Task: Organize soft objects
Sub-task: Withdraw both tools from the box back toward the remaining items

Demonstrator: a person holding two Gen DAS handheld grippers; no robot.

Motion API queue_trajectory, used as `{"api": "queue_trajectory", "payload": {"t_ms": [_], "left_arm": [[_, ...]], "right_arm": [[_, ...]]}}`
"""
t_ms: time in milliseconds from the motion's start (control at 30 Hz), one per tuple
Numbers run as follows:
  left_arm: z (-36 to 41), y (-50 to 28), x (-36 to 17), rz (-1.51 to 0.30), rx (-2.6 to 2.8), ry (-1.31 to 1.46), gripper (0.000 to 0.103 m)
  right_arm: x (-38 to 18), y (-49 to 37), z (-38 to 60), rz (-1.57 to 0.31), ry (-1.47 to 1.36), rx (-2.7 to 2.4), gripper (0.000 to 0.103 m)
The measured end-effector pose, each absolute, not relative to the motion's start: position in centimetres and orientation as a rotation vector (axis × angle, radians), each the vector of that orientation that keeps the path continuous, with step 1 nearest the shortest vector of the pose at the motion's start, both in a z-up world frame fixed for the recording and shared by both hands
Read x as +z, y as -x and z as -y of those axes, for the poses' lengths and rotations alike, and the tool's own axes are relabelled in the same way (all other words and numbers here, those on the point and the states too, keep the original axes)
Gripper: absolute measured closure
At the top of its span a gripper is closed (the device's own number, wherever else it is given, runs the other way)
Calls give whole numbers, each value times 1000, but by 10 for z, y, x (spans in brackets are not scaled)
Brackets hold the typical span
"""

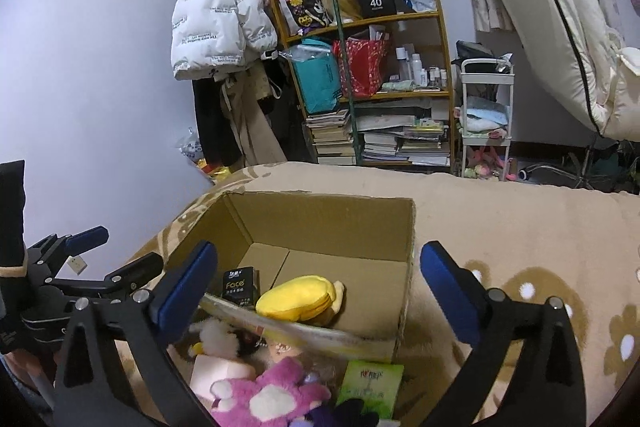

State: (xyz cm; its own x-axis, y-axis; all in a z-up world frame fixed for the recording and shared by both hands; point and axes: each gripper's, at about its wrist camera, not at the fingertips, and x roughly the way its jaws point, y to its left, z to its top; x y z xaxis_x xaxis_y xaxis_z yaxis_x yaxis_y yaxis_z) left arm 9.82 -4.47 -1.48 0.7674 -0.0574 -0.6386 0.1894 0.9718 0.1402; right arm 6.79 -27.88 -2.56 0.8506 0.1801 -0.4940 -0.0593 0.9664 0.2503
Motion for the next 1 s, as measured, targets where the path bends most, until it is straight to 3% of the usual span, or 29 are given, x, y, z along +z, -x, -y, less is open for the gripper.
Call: {"api": "queue_trajectory", "payload": {"t_ms": [1000], "left_arm": [[14,-52,-32,-834,-96,-175,4]], "right_arm": [[-48,-9,282,-720,-300,92,0]]}}
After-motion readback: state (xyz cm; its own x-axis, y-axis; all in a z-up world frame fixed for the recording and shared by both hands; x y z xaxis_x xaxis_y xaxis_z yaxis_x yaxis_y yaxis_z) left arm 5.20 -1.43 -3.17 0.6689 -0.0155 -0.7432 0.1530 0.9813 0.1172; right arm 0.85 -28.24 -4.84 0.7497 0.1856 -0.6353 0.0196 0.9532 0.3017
